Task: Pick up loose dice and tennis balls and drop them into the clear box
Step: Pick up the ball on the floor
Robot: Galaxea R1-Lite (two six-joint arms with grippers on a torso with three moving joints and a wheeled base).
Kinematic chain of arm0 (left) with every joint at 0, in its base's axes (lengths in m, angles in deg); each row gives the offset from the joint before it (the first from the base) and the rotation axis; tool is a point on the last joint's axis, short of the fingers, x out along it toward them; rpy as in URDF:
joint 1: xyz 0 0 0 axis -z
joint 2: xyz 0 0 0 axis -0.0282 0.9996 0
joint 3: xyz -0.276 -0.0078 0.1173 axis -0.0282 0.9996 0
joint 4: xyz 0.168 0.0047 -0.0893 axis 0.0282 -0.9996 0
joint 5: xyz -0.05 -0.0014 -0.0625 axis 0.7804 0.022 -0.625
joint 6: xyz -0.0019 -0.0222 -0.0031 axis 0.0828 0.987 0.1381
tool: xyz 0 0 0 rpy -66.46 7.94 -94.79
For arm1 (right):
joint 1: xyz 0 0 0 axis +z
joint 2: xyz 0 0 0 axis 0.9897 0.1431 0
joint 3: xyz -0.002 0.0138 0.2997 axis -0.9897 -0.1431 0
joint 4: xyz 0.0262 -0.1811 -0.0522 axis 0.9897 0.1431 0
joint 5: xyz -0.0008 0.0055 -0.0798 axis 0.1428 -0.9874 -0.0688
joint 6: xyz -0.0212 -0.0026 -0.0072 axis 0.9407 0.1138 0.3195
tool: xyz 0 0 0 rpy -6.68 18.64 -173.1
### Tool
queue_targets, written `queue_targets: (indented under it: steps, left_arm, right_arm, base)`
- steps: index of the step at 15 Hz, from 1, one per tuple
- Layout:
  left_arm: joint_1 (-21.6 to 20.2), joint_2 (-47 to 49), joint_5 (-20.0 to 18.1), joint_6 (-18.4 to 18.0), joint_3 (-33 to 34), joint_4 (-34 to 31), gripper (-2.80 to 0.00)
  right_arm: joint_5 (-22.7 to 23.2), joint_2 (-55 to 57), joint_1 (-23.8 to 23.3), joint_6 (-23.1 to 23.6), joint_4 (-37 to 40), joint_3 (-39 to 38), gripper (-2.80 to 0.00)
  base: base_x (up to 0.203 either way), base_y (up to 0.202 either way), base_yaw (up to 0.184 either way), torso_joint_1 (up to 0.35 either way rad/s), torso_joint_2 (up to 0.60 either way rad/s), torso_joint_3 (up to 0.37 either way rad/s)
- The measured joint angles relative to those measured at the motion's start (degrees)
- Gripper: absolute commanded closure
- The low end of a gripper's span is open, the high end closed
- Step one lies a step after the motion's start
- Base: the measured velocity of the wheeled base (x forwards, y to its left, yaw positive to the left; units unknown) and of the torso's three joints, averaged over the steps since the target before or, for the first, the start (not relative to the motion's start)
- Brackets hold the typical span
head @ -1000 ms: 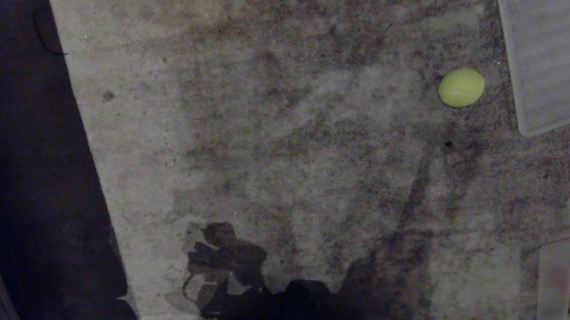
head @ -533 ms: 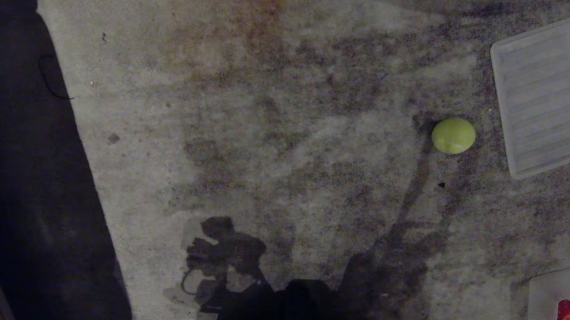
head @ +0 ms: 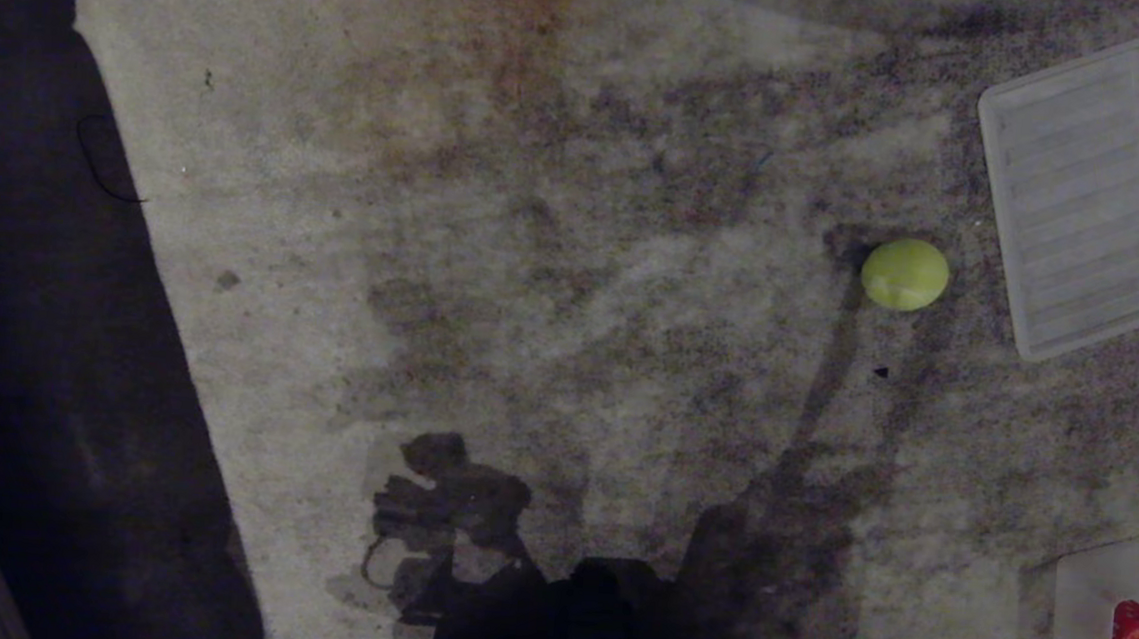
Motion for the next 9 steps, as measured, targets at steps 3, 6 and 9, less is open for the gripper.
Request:
queue_targets:
  steps: [3,6,9]
  left_arm:
    - [0.0,0.0,0.0,0.1,0.0,0.0,0.00]
    - [0.0,0.0,0.0,0.1,0.0,0.0,0.00]
    - [0.0,0.0,0.0,0.1,0.0,0.0,0.00]
  right_arm:
    - [0.0,0.0,0.0,0.0,0.0,0.0,0.00]
    - [0.0,0.0,0.0,-0.1,0.0,0.0,0.00]
    - [0.0,0.0,0.0,-0.1,0.0,0.0,0.00]
  base:
    - [0.000,0.000,0.000,0.000,0.00,0.000]
    - [0.000,0.000,0.000,0.000,0.00,0.000]
    - [0.000,0.000,0.000,0.000,0.00,0.000]
